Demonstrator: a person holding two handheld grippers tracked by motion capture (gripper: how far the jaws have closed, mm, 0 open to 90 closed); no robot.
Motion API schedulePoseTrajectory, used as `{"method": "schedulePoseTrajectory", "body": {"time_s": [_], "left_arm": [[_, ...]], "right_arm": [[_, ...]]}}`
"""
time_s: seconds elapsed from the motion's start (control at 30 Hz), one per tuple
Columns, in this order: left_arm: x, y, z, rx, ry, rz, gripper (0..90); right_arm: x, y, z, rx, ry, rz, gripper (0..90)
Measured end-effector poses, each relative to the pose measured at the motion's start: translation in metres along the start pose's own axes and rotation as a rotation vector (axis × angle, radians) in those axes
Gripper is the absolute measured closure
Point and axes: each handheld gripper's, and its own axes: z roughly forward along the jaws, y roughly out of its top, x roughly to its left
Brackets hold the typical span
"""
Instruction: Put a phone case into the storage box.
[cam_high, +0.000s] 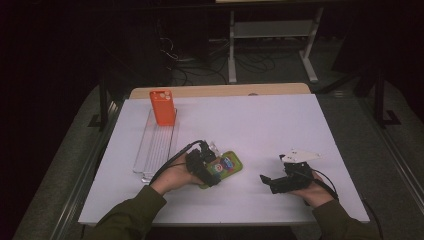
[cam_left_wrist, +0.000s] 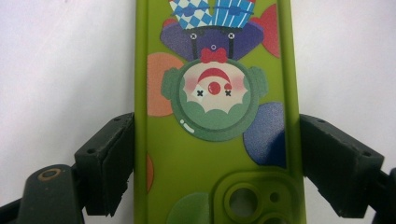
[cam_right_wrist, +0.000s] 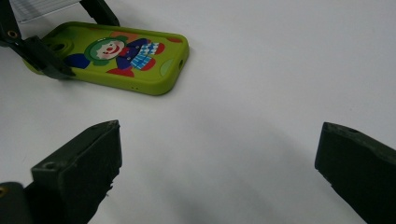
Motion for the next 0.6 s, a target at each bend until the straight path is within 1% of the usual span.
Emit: {"method": "schedulePoseTrajectory", "body": {"time_s": [0.17,0.2,0.23,0.3,0.33,0.37,0.47,0.6], "left_arm": [[0.0,0.003,-0.007,-0.019,-0.011,0.0,15.9],[0.001,0.003,-0.009,-0.021,-0.009,0.007,15.9],[0.001,0.004,-0.01,-0.026,-0.015,0.002,15.9],[0.002,0.006,-0.015,-0.026,-0.02,0.015,15.9],[0.001,0.007,-0.016,-0.034,-0.021,0.007,15.9],[0.001,0.008,-0.018,-0.034,-0.025,0.006,15.9],[0.002,0.013,-0.026,-0.046,-0.028,0.008,15.9],[0.005,0.02,-0.038,-0.064,-0.023,0.009,15.9]], "right_arm": [[0.0,0.0,-0.001,-0.002,-0.002,0.005,0.0],[0.0,0.0,-0.001,-0.002,-0.002,0.005,0.0],[0.0,0.0,-0.001,-0.003,-0.002,0.004,0.0],[-0.001,0.001,-0.002,-0.004,-0.003,0.002,0.0],[0.0,0.001,-0.002,-0.005,-0.002,0.006,0.0],[-0.001,0.001,-0.002,-0.01,-0.004,0.001,0.0],[-0.001,0.001,-0.003,-0.007,-0.001,0.004,0.0],[0.0,0.002,-0.003,0.005,0.004,-0.002,0.0]]}}
